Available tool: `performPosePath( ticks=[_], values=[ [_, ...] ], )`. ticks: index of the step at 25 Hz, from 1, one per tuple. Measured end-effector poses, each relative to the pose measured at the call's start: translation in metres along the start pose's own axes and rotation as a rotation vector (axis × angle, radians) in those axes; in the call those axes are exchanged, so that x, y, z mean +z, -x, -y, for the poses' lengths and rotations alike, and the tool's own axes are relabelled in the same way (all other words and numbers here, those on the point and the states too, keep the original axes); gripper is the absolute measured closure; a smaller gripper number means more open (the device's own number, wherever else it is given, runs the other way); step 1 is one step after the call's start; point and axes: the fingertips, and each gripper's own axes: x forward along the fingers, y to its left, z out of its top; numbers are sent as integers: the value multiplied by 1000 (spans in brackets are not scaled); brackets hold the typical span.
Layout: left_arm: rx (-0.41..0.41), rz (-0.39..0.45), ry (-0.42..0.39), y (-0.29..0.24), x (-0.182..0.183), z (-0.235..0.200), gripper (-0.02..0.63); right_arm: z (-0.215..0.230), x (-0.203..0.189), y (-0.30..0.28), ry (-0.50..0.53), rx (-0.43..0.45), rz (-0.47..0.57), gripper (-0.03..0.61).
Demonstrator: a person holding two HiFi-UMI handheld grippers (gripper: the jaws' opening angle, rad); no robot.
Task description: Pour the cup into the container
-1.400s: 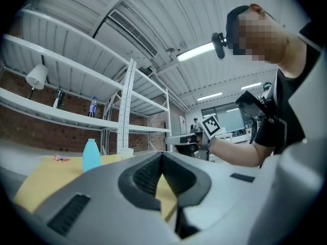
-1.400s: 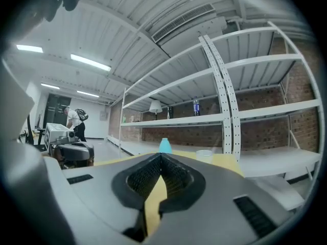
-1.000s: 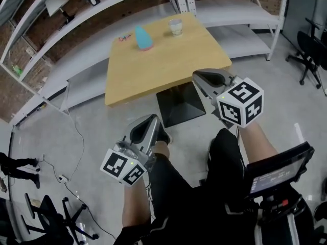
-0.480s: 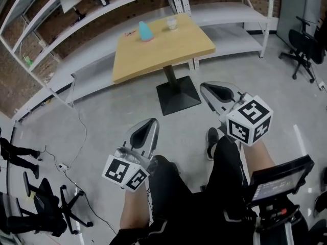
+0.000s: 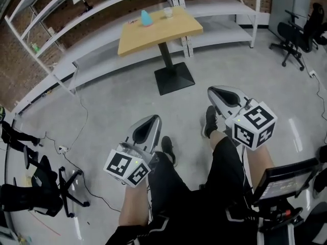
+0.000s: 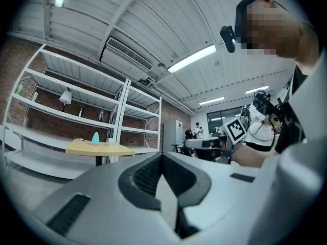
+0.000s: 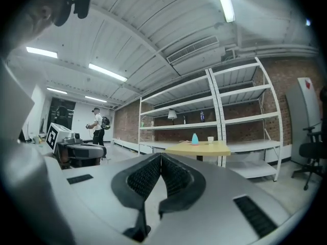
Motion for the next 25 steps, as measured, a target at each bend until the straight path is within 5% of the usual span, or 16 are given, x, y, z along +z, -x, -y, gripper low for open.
performPosePath(
  ticks=[14, 25],
  values=[
    [4, -17, 23, 216, -13, 199, 612, -185, -23, 218, 1, 13, -22, 576],
    [8, -32, 24, 322, -18, 292, 612, -269, -26, 319, -28, 4, 2, 577]
  ],
)
